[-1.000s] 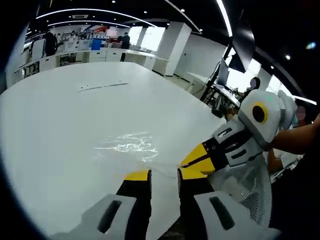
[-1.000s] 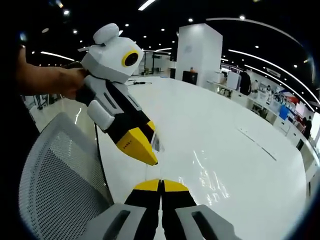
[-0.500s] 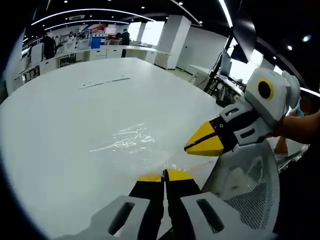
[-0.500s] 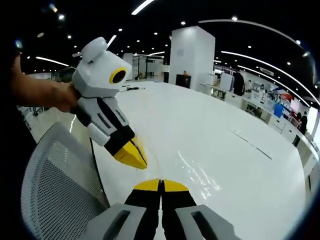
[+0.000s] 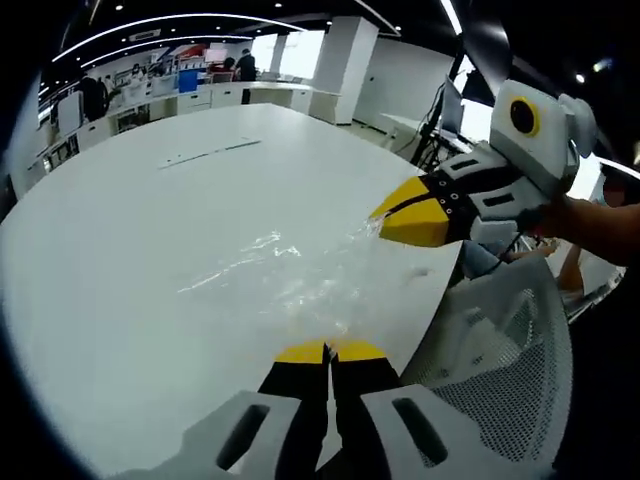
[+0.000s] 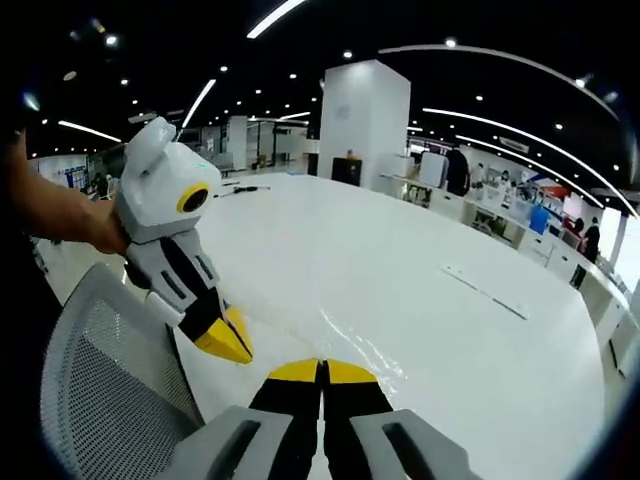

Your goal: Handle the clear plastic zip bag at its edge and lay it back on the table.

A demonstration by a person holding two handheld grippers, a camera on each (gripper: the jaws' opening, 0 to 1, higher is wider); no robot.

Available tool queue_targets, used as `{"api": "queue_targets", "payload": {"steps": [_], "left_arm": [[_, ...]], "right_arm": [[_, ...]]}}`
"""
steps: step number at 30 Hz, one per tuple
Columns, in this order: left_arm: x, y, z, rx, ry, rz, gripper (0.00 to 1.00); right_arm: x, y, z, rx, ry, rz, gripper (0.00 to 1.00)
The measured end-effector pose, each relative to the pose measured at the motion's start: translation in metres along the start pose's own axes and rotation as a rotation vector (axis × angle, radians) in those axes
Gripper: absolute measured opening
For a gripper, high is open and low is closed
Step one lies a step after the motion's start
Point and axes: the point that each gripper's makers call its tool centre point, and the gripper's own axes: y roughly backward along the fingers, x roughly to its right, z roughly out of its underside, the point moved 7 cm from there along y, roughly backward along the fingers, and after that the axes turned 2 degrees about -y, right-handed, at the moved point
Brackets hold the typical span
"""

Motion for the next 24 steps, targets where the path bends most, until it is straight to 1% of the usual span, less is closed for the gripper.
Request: {"api": "queue_targets", "payload": {"steps": [3, 6, 8, 10, 11, 12, 13, 16, 19, 21, 22, 23, 24], "left_arm": [[0.001, 0.001, -0.001, 0.007, 0.001, -0.001, 0.00], [0.001, 0.003, -0.004, 0.025, 0.016, -0.003, 0.00], [0.000, 0.004, -0.004, 0.026, 0.019, -0.006, 0.00], [0.000, 0.005, -0.006, 0.029, 0.008, -0.004, 0.00], [0.001, 0.006, -0.009, 0.044, -0.001, 0.005, 0.00], [0.004, 0.008, -0.015, 0.086, -0.001, 0.033, 0.00], [0.003, 0.009, -0.016, 0.086, 0.014, 0.031, 0.00], [0.004, 0.009, -0.021, 0.102, 0.005, 0.036, 0.00], [0.007, 0.008, -0.023, 0.104, -0.005, 0.052, 0.00], [0.012, 0.010, -0.026, 0.120, -0.032, 0.074, 0.01], [0.014, 0.011, -0.027, 0.117, -0.036, 0.075, 0.02], [0.015, 0.014, -0.029, 0.115, -0.101, 0.071, 0.02], [0.016, 0.015, -0.031, 0.119, -0.145, 0.064, 0.02]], "right_arm": [[0.003, 0.001, -0.002, 0.010, -0.001, 0.016, 0.00], [0.007, 0.003, -0.005, 0.027, -0.020, 0.039, 0.00], [0.006, 0.003, -0.006, 0.033, -0.031, 0.039, 0.00], [0.004, 0.003, -0.007, 0.034, -0.021, 0.039, 0.00], [0.003, 0.003, -0.008, 0.032, -0.014, 0.040, 0.00], [0.003, 0.004, -0.009, 0.034, -0.007, 0.044, 0.00], [0.003, 0.004, -0.010, 0.036, -0.004, 0.045, 0.00], [0.004, 0.005, -0.013, 0.044, -0.003, 0.056, 0.00], [0.007, 0.006, -0.016, 0.050, 0.005, 0.076, 0.00], [0.009, 0.006, -0.018, 0.054, 0.011, 0.085, 0.00], [0.010, 0.007, -0.018, 0.052, 0.017, 0.093, 0.00], [0.011, 0.007, -0.018, 0.050, 0.021, 0.098, 0.00], [0.013, 0.008, -0.019, 0.051, 0.021, 0.101, 0.00]]}}
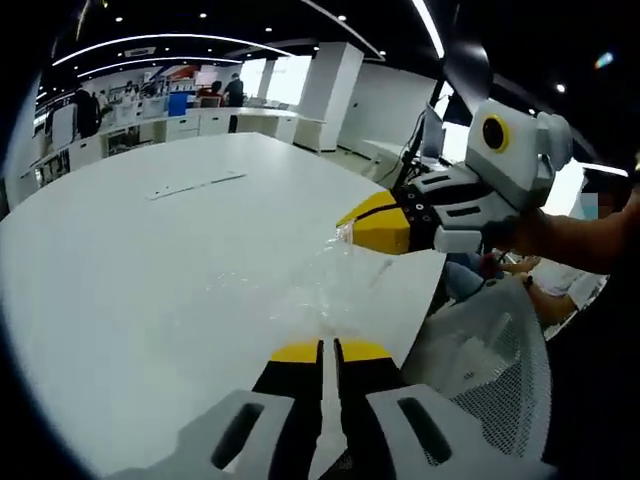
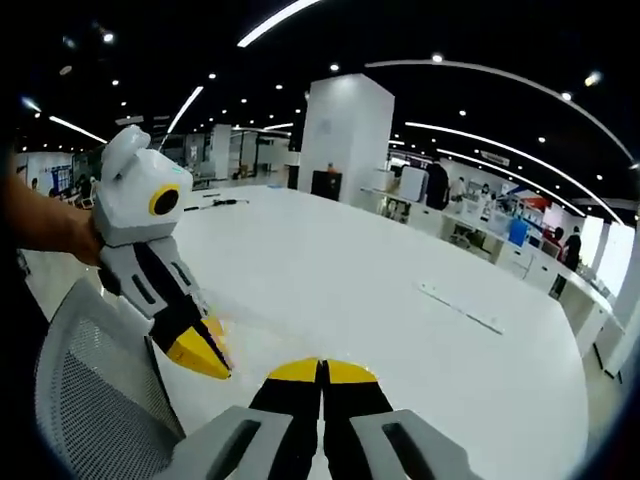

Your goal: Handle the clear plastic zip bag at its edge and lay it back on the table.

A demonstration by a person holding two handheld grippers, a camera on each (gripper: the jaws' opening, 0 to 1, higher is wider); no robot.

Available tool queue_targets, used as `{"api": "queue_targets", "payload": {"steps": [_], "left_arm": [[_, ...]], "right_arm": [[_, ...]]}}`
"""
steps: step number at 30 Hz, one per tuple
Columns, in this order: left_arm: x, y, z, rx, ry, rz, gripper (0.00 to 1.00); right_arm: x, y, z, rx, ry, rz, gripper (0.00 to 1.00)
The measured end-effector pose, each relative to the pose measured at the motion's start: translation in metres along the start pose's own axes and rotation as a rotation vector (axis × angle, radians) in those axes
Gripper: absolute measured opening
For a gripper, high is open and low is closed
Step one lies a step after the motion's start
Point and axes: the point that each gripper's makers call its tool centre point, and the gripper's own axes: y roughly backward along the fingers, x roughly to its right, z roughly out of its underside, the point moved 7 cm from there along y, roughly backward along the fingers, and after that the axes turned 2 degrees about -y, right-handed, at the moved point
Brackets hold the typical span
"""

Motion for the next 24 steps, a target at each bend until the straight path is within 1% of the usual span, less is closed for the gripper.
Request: {"api": "queue_targets", "payload": {"steps": [2, 3, 5, 8, 11, 12, 14, 17, 19, 20, 22, 24], "left_arm": [[0.005, 0.002, -0.003, -0.003, -0.022, -0.002, 0.06], [0.007, 0.004, -0.004, 0.001, -0.012, 0.003, 0.08], [0.006, 0.008, -0.006, 0.017, -0.004, 0.020, 0.13], [0.006, 0.013, -0.008, 0.046, -0.026, 0.026, 0.20], [0.007, 0.018, -0.008, 0.058, -0.035, 0.028, 0.26], [0.010, 0.022, -0.007, 0.059, -0.045, 0.030, 0.27], [0.009, 0.026, -0.006, 0.060, -0.079, 0.017, 0.32], [0.011, 0.031, -0.005, 0.070, -0.095, 0.016, 0.40], [0.011, 0.037, -0.007, 0.100, -0.141, 0.000, 0.46], [0.011, 0.040, -0.007, 0.114, -0.151, -0.007, 0.49], [0.011, 0.044, -0.008, 0.130, -0.155, -0.020, 0.54], [0.010, 0.049, -0.009, 0.142, -0.155, -0.038, 0.57]], "right_arm": [[0.002, 0.001, -0.002, 0.006, -0.012, 0.005, 0.00], [0.002, 0.001, -0.004, 0.009, -0.011, 0.007, 0.00], [0.004, 0.002, -0.005, 0.016, -0.006, 0.012, 0.00], [0.006, 0.003, -0.009, 0.024, -0.003, 0.019, 0.00], [0.006, 0.003, -0.012, 0.029, 0.002, 0.022, 0.00], [0.007, 0.004, -0.015, 0.032, 0.007, 0.026, 0.00], [0.009, 0.006, -0.019, 0.040, 0.011, 0.030, 0.00], [0.013, 0.008, -0.026, 0.055, 0.017, 0.038, 0.00], [0.017, 0.010, -0.033, 0.068, 0.025, 0.047, 0.00], [0.019, 0.011, -0.037, 0.073, 0.029, 0.050, 0.00], [0.023, 0.013, -0.043, 0.084, 0.033, 0.056, 0.00], [0.028, 0.012, -0.048, 0.090, 0.044, 0.064, 0.00]]}}
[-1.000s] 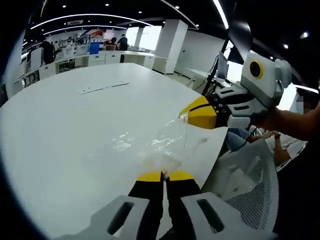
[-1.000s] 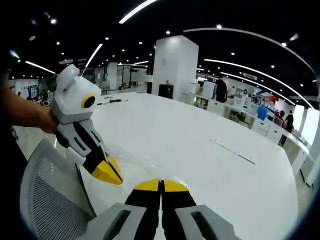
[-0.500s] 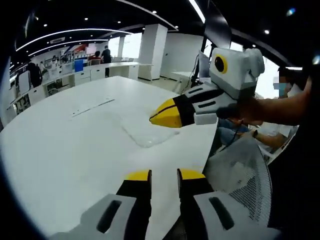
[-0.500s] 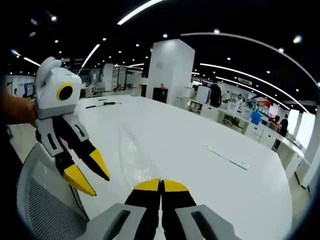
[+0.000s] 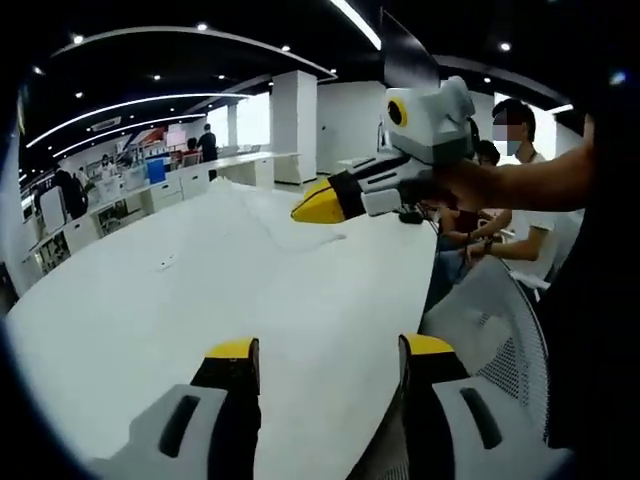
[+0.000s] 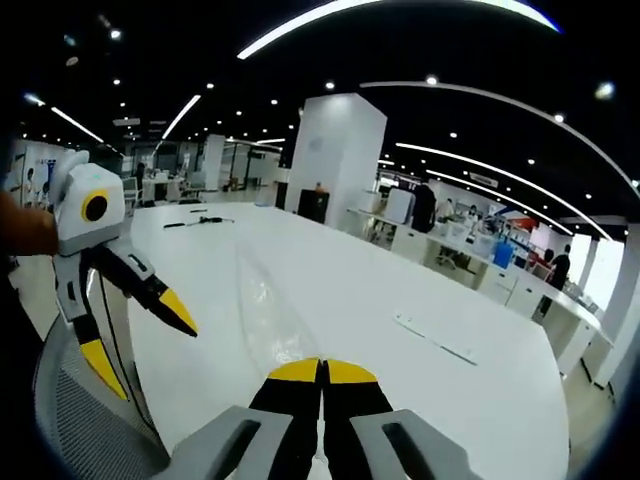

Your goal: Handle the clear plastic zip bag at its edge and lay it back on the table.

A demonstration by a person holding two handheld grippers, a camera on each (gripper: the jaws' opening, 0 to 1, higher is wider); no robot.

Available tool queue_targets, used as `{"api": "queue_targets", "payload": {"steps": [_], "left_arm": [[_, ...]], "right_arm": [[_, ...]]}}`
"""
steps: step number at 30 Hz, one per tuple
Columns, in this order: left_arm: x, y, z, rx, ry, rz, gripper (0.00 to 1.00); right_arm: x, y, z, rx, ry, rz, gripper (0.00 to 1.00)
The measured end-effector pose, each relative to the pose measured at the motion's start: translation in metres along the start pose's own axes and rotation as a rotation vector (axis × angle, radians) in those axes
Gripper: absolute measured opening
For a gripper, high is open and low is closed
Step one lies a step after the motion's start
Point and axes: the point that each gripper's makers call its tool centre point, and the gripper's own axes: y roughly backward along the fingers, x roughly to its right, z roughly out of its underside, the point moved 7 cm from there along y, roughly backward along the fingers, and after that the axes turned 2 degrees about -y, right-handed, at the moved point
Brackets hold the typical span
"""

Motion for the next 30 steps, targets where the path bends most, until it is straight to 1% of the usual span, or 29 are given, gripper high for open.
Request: {"api": "queue_targets", "payload": {"steps": [3, 5, 10, 12, 18, 24, 28, 30], "left_arm": [[-0.004, 0.007, 0.000, 0.004, -0.002, -0.015, 0.61], [-0.007, 0.017, 0.000, 0.014, -0.003, -0.032, 0.64], [-0.015, 0.031, 0.005, 0.028, 0.009, -0.052, 0.75], [-0.020, 0.036, 0.006, 0.038, 0.007, -0.075, 0.78], [-0.025, 0.047, 0.009, 0.043, 0.007, -0.102, 0.81], [-0.026, 0.051, 0.012, 0.040, 0.009, -0.107, 0.81], [-0.027, 0.054, 0.014, 0.051, 0.001, -0.111, 0.82], [-0.027, 0.056, 0.015, 0.053, 0.006, -0.112, 0.83]], "right_arm": [[0.005, -0.001, -0.006, 0.005, 0.016, 0.008, 0.00], [0.010, -0.002, -0.009, 0.005, 0.028, 0.017, 0.00], [0.020, -0.005, -0.013, 0.000, 0.052, 0.037, 0.00], [0.025, -0.006, -0.015, 0.000, 0.054, 0.043, 0.00], [0.039, -0.009, -0.022, 0.002, 0.079, 0.067, 0.00], [0.050, -0.017, -0.032, 0.007, 0.106, 0.078, 0.00], [0.060, -0.023, -0.042, 0.021, 0.131, 0.097, 0.00], [0.065, -0.029, -0.042, 0.026, 0.136, 0.103, 0.00]]}}
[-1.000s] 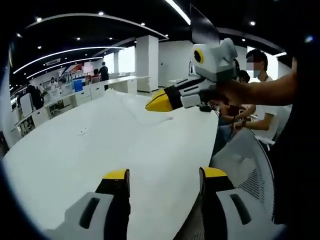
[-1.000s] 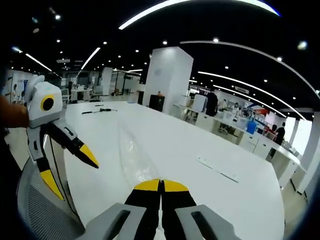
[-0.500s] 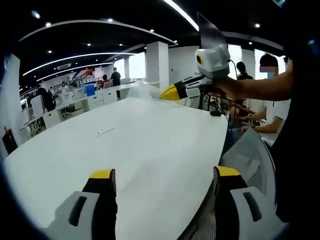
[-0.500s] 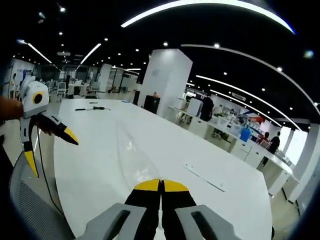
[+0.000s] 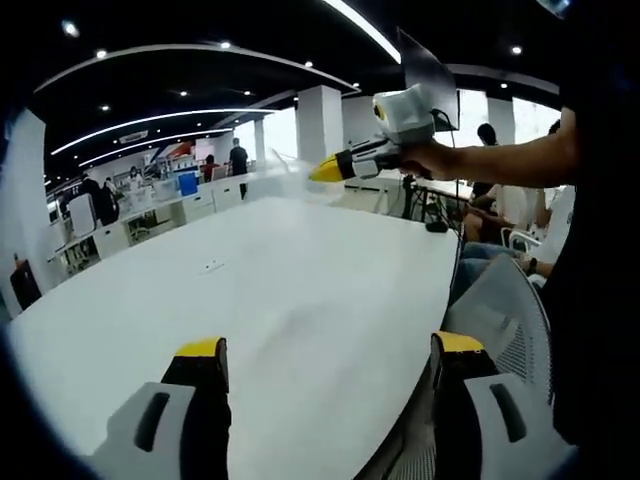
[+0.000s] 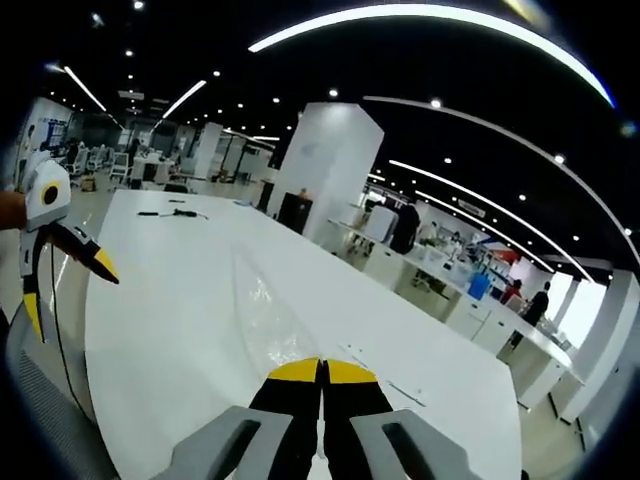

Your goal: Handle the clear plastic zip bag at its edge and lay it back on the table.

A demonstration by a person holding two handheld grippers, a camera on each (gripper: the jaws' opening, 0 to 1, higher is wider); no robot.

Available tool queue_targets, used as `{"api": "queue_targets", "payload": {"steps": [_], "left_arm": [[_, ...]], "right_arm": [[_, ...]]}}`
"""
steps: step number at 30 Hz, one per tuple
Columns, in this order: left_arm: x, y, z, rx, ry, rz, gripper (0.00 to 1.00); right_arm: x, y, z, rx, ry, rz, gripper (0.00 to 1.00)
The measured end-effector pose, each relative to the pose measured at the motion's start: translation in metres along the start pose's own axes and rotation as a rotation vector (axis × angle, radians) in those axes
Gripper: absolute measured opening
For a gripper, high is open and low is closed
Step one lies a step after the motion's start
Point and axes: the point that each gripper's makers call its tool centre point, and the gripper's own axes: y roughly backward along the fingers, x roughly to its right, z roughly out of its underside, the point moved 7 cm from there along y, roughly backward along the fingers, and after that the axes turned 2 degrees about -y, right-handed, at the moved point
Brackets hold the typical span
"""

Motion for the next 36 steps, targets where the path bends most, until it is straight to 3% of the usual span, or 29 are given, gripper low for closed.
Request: {"api": "queue_targets", "payload": {"steps": [8, 25, 32, 36], "left_arm": [[-0.002, 0.007, 0.008, -0.004, 0.012, -0.016, 0.88], [-0.002, 0.019, 0.020, -0.013, 0.018, -0.038, 0.93], [0.003, 0.018, 0.027, -0.012, -0.016, -0.038, 0.93], [0.003, 0.018, 0.029, -0.015, -0.003, -0.033, 0.95]], "right_arm": [[-0.006, -0.014, 0.019, -0.029, 0.032, 0.002, 0.00], [-0.075, -0.023, 0.094, -0.221, 0.017, -0.120, 0.00], [-0.085, -0.028, 0.113, -0.279, 0.001, -0.103, 0.00], [-0.083, -0.028, 0.119, -0.292, -0.004, -0.040, 0.00]]}}
